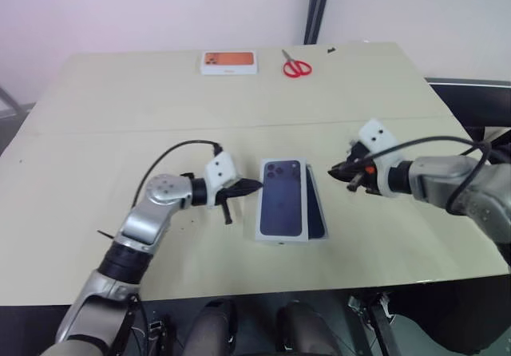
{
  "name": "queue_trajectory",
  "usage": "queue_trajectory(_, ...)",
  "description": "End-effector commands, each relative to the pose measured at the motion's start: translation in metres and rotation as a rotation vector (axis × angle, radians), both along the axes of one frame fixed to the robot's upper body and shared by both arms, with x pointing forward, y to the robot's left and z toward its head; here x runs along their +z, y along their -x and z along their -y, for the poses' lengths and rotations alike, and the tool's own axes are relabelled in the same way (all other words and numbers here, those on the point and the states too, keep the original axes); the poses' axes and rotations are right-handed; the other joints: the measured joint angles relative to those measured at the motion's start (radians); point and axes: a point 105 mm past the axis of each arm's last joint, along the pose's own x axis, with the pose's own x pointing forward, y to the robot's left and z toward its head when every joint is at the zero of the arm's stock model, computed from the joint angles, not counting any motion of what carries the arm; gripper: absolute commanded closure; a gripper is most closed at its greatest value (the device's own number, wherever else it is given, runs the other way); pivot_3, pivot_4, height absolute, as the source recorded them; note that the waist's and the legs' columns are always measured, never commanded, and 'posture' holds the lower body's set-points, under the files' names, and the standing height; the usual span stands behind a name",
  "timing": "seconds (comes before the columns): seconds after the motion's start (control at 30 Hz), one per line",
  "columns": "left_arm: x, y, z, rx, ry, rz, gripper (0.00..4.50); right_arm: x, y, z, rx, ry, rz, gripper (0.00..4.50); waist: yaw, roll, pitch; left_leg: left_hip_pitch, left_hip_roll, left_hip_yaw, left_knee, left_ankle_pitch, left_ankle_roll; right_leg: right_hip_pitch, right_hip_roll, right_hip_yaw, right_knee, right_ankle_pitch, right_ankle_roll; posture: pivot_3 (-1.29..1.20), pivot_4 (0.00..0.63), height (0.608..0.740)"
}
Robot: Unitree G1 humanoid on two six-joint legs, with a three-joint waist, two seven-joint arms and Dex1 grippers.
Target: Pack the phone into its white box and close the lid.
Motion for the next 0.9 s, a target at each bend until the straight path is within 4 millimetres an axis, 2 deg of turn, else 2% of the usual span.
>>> queue_trajectory(0.03, 0.009, 0.009, -0.016, 0.014, -0.027, 0.024, 4.50, 0.005, 0.003, -0.006, 0.143, 0.166, 0.159, 4.47, 0.000, 0.000, 0.000, 0.000, 0.000, 0.000, 0.000, 0.000, 0.000, 0.000, 0.000, 0.000, 0.000, 0.000, 0.000, 0.00, 0.150, 0.740)
queue_trajectory(0.17, -0.010, 0.014, -0.024, 0.020, -0.128, -0.048, 4.50, -0.012, 0.013, -0.016, 0.255, 0.221, 0.152, 4.47, 0.005, 0.000, 0.000, 0.001, 0.000, 0.000, 0.000, 0.000, 0.000, 0.001, 0.000, 0.000, -0.001, 0.000, 0.000, 0.00, 0.150, 0.740)
queue_trajectory(0.4, -0.015, 0.015, -0.003, -0.022, -0.123, -0.105, 4.50, -0.024, 0.017, -0.026, 0.314, 0.245, 0.153, 4.47, 0.003, 0.000, 0.000, 0.000, 0.000, -0.001, 0.001, 0.000, 0.000, 0.001, 0.000, -0.001, -0.001, 0.000, 0.000, 0.00, 0.150, 0.740)
queue_trajectory(0.6, -0.017, 0.016, 0.020, -0.089, -0.131, -0.102, 4.50, -0.023, 0.017, -0.033, 0.326, 0.238, 0.159, 4.47, 0.003, 0.000, 0.000, 0.000, 0.000, -0.001, 0.001, 0.000, 0.000, 0.001, 0.000, -0.001, -0.001, 0.000, 0.000, 0.00, 0.150, 0.740)
queue_trajectory(0.9, -0.012, 0.023, 0.048, -0.152, -0.095, -0.084, 4.50, -0.018, 0.024, -0.026, 0.331, 0.250, 0.151, 4.47, 0.004, 0.000, 0.000, 0.000, 0.000, -0.001, 0.001, 0.000, 0.000, 0.002, 0.000, -0.001, -0.001, 0.000, 0.000, 0.00, 0.150, 0.740)
